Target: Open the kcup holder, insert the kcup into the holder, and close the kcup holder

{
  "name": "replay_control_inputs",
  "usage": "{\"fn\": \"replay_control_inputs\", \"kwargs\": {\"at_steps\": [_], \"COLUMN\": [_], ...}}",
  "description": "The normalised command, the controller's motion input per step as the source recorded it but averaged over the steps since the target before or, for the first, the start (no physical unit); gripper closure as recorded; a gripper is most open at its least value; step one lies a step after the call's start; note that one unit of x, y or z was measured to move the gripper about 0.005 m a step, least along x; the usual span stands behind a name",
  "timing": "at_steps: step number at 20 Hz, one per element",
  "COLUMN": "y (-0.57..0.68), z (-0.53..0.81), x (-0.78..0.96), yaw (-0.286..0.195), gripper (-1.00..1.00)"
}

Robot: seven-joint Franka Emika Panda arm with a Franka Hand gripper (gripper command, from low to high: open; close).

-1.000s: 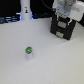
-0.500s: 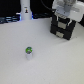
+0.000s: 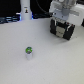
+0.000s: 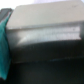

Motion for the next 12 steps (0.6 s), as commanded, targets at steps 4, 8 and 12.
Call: {"fn": "replay_control_inputs", "kwargs": {"at_steps": [4,8,12], "y": [-0.44,-0.45,-0.45], "z": [0.17,0.15,0.10], "x": [0.90,0.89,0.89], "yaw": [-0.094,-0.093,-0.087], "gripper": [1.00,1.00,1.00]}}
